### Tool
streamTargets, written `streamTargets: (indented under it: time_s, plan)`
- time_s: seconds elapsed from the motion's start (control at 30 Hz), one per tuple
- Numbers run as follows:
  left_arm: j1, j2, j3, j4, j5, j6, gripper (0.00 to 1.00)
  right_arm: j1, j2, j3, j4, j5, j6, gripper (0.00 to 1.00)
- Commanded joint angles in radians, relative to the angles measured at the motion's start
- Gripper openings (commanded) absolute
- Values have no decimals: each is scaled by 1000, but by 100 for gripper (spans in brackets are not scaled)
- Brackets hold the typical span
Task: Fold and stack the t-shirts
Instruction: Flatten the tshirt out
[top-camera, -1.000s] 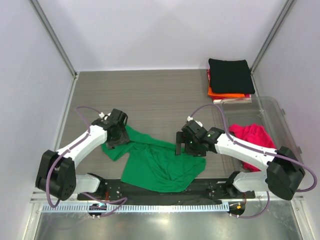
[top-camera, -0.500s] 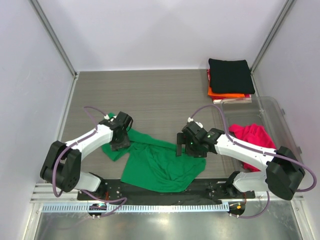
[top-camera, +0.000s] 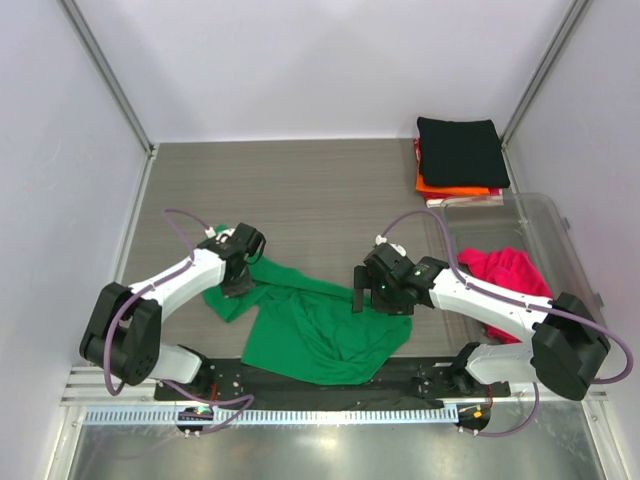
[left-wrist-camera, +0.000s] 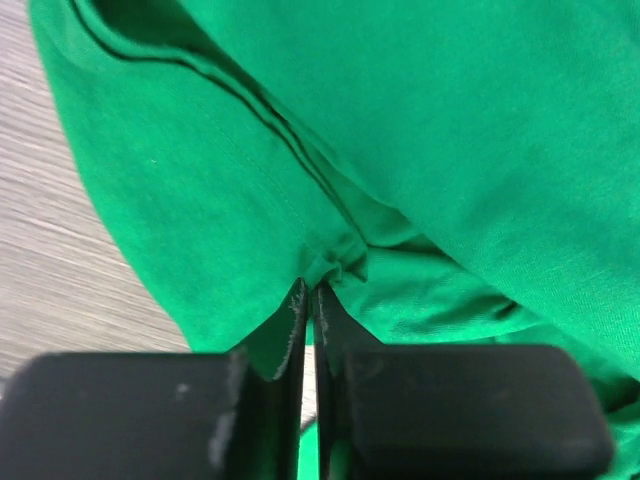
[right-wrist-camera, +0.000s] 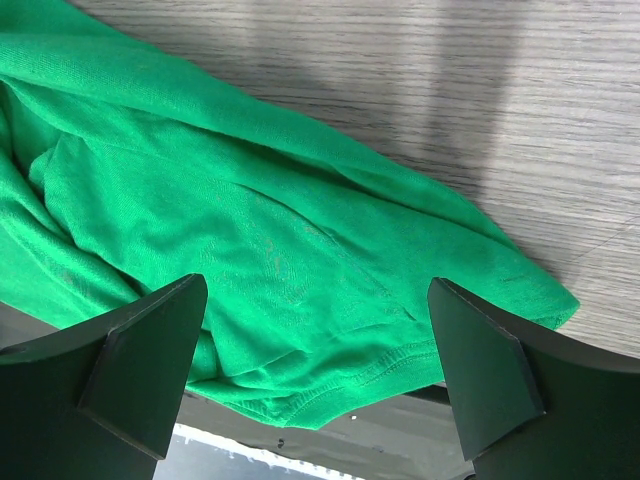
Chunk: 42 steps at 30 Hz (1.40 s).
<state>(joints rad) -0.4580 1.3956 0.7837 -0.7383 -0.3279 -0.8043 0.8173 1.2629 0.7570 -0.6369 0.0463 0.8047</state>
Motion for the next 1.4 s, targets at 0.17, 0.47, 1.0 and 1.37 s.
streamTargets:
  time_s: [0.17,0.47,1.0,1.37]
  plan:
    - [-1,-115,129,-136,-103,4,0,109,-16,76,19,33,24,98]
    - [74,-309,207,-280,-109,19,0,379,283,242,155,-11,80,98]
    - [234,-475,236,-348,-50,120,0,-47,637,622,-136,236,-273,100]
    - [249,-530,172,-233,64,162,0,83,521,923,-307,247,-343,100]
